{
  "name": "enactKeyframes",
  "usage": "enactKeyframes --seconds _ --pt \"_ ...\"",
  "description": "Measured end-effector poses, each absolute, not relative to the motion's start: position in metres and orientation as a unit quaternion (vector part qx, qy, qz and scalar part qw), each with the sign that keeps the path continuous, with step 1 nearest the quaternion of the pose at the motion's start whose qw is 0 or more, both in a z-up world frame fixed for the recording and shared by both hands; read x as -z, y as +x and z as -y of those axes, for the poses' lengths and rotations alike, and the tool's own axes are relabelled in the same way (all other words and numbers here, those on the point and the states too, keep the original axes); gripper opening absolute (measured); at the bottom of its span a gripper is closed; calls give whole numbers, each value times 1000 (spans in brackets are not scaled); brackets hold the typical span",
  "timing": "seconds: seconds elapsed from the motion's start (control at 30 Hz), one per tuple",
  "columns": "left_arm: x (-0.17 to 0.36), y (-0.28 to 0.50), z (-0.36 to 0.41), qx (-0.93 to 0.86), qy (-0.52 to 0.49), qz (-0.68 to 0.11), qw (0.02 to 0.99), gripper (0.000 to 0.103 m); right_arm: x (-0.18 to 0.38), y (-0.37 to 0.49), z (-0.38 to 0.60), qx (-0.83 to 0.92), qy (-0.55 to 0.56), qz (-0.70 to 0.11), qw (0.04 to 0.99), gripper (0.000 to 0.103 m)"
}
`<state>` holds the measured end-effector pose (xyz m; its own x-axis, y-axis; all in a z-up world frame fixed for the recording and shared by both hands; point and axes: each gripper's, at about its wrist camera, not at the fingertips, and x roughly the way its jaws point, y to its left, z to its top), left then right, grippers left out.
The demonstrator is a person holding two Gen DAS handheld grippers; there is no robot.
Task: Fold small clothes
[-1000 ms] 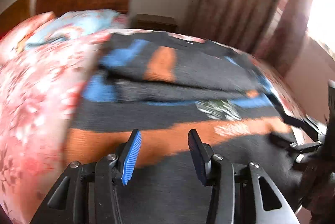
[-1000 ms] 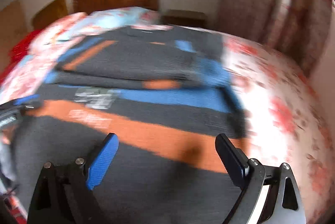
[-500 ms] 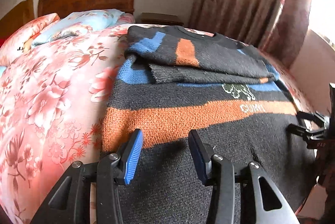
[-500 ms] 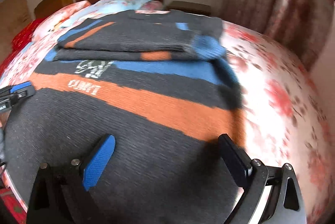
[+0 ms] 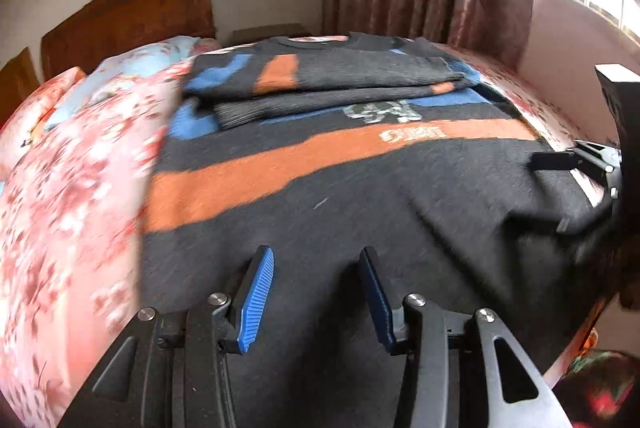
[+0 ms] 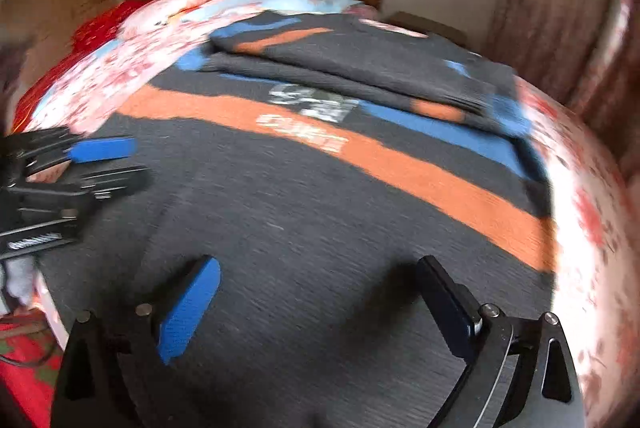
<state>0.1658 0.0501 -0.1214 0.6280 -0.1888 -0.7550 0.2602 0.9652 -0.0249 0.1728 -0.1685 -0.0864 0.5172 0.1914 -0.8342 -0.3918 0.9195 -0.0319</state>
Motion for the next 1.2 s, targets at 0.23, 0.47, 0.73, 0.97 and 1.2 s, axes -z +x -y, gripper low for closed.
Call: enactKeyframes --seconds 0.23,0.47,0.73,0.97,1.2 --pt "123 149 -75 90 24 -410 907 46 84 151 220 -103 -69 -466 876 103" --pt "104 141 -41 156 -6 -412 898 43 62 133 174 -156 -66 -442 881 103" --pt "121 126 -45 137 37 -408 902 45 83 112 154 -180 -107 -444 871 103" --pt "121 115 -66 108 26 -411 905 43 80 99 216 -117 -71 -449 883 103" --pt "99 83 -21 175 51 -384 905 40 61 75 176 -165 -73 -417 891 103"
